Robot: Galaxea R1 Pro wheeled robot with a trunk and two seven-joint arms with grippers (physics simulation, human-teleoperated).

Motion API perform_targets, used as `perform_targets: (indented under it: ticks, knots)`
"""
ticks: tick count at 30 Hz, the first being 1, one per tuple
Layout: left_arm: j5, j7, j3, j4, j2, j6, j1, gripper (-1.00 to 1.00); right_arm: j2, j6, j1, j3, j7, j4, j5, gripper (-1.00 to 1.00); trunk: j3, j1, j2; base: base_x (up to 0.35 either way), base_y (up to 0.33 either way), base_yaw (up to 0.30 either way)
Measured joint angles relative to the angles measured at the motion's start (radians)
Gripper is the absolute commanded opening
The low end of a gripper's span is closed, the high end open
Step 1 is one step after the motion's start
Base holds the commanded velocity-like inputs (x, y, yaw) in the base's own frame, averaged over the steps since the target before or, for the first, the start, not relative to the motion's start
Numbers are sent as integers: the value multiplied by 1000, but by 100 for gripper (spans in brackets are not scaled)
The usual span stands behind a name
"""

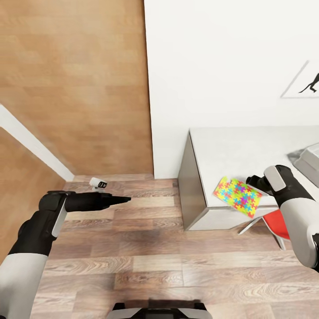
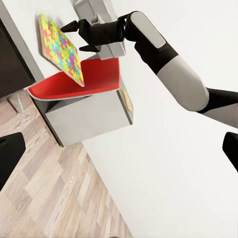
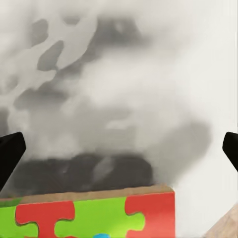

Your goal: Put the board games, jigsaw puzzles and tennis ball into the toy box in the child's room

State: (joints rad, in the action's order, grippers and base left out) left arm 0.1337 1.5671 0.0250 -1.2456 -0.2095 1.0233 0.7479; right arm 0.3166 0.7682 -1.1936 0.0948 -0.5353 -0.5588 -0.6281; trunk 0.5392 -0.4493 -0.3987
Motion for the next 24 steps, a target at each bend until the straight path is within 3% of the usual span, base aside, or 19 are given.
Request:
perform_targets:
  ticks: [16,20,24]
  knots:
    - [0,0,0,0,1,0,0,100,1,-13,0,1,-3,6,-18,100,0,0,0,-35,29,0]
    - [0,0,0,0,0,0,0,100,1,-44,0,26,-1,15,-40,100,0,0,0,0,0,0]
    - [0,0,0,0,1,0,0,100,1,-43,3,71,0,-8,-22,100,0,0,0,0,0,0]
